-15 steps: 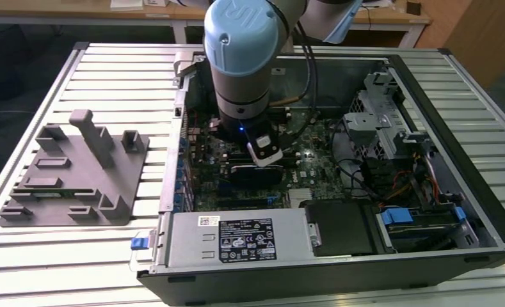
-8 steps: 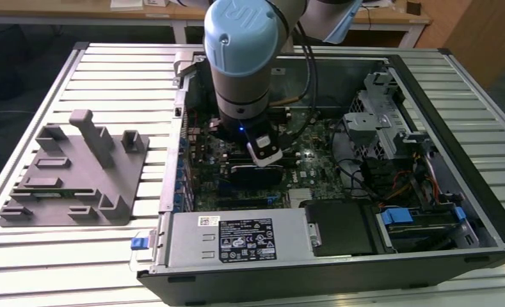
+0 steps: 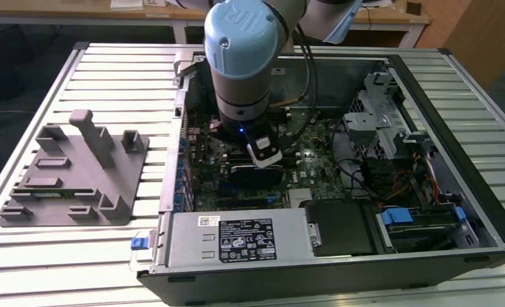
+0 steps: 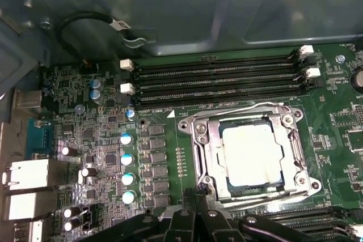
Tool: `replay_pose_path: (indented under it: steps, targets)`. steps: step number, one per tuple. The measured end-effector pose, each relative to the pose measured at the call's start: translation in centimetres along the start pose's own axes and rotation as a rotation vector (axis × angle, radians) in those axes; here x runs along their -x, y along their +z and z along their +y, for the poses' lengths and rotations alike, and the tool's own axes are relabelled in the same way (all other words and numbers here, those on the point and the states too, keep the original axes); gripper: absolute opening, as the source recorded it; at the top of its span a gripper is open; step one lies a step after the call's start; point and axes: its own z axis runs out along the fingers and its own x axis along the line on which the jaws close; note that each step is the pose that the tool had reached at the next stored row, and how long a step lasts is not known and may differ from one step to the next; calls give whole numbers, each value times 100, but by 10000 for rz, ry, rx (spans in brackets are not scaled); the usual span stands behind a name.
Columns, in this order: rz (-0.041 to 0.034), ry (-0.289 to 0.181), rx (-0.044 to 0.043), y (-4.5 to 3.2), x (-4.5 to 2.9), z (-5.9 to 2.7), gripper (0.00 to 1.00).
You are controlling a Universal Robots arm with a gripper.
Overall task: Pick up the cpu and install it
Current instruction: 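Install the second cpu locking lever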
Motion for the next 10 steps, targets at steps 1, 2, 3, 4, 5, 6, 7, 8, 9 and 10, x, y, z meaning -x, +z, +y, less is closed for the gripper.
replay_pose_path:
  steps: [1, 2, 3, 4, 5, 6, 7, 8, 9, 10]
  targets:
    - [0, 0, 0, 0, 0, 0, 11]
    - [-1, 0, 3, 0, 0, 1, 11]
    - [-2, 0, 3, -9, 1, 4, 11]
    - [-5, -1, 9, -22, 2, 9, 11]
    - [-4, 0, 6, -46, 2, 15, 11]
    - [-2, 0, 3, -74, 2, 23, 11]
    - [-2, 0, 4, -104, 3, 32, 11]
    - [-2, 0, 3, -141, 4, 43, 11]
    - [-2, 0, 2, -179, 4, 54, 11]
    - [-2, 0, 3, -217, 5, 66, 11]
